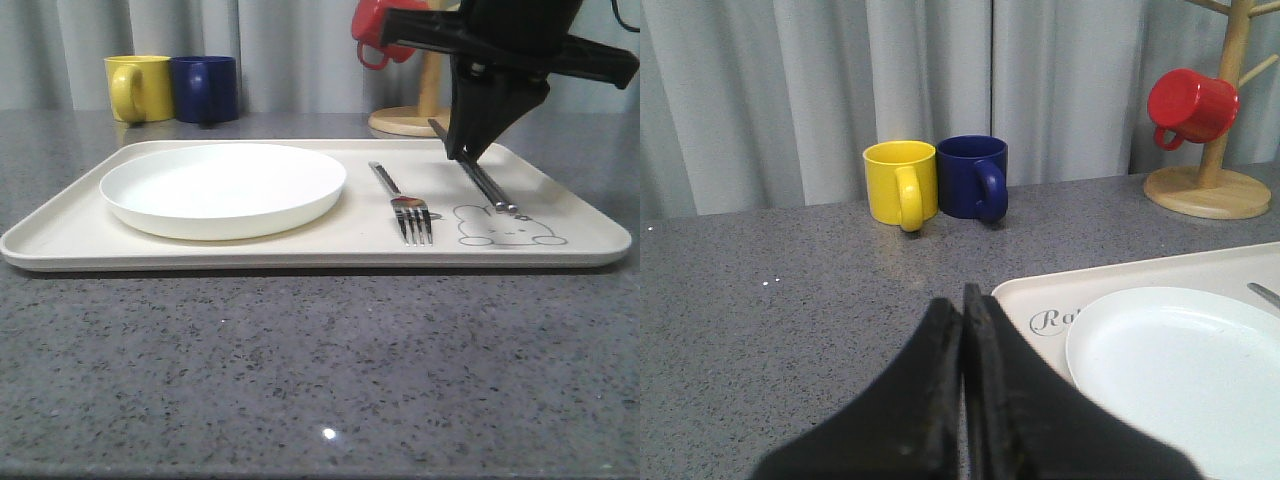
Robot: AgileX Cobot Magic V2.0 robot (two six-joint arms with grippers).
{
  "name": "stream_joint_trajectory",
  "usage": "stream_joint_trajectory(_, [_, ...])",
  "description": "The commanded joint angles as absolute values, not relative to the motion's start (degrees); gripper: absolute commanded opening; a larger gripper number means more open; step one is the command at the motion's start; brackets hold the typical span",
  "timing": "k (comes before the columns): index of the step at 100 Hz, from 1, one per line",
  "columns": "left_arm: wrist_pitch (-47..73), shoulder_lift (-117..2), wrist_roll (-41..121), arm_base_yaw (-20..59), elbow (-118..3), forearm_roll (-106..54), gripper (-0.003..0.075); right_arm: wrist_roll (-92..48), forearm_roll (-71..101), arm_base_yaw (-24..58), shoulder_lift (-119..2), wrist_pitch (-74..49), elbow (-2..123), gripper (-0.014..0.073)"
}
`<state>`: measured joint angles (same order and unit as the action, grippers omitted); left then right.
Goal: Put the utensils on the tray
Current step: 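Carry the silver chopsticks with the right gripper onto the tray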
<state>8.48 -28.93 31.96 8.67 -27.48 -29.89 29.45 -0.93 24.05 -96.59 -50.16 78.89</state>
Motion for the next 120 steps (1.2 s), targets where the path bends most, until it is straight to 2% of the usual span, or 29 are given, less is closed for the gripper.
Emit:
stream_joint_trajectory(1, [4.7, -29.1, 32.0, 9.0, -29.1, -30.6, -0.0017, 29.9, -1.2, 24.1, -94.6, -47.6, 80.9, 0.0017])
stream_joint_trajectory(86, [4.7, -29.1, 32.0, 9.0, -29.1, -30.6, -0.0017, 30.0, -1.2, 24.1, -98.0, -46.6, 80.9, 0.0022])
stream_joint_trajectory(120, [4.7, -29.1, 32.0, 9.0, -29.1, -30.6, -0.0017, 30.0, -1.2, 24.1, -98.0, -47.1, 80.9, 0.0224])
